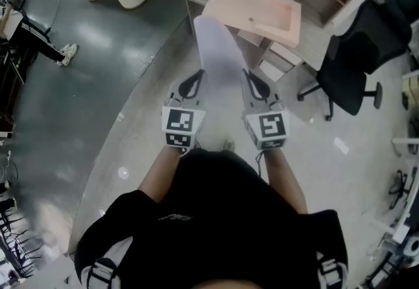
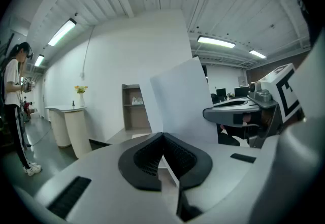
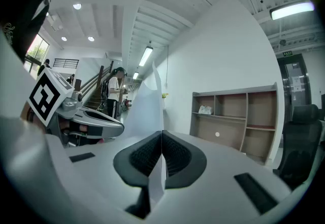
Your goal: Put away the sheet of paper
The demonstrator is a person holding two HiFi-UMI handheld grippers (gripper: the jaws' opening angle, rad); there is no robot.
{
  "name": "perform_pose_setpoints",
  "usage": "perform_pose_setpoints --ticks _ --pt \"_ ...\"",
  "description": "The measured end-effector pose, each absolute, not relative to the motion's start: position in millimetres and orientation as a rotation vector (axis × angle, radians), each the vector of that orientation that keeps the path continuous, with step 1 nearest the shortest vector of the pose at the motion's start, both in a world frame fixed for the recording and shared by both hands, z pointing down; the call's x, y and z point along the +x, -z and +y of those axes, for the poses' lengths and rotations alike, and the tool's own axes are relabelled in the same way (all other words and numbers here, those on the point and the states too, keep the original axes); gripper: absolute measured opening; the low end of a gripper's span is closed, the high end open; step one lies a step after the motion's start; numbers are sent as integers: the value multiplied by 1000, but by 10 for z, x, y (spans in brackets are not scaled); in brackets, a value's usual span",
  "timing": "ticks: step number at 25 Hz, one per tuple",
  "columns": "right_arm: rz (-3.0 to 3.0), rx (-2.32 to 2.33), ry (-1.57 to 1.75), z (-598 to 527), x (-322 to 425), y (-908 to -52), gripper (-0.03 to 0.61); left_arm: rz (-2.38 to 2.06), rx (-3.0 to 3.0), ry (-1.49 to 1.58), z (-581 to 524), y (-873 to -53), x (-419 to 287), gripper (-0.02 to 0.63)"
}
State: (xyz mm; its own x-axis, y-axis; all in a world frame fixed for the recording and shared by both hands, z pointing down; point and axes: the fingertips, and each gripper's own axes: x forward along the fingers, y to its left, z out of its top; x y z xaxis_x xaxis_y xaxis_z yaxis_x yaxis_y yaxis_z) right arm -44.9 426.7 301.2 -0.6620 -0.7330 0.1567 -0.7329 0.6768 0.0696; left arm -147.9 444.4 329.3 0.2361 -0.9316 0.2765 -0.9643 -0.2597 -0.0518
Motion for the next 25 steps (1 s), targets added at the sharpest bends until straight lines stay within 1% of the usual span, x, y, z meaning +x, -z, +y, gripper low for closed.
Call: perform_pose_setpoints --ticks 11,25 --pt "-2742 1186 -58 4160 -322 -3179 17 -1837 2363 -398 4328 -3332 -1355 46" --pt "-2756 1163 -77 4043 195 -3325 17 -1852 2350 -425 4245 -3412 -881 44"
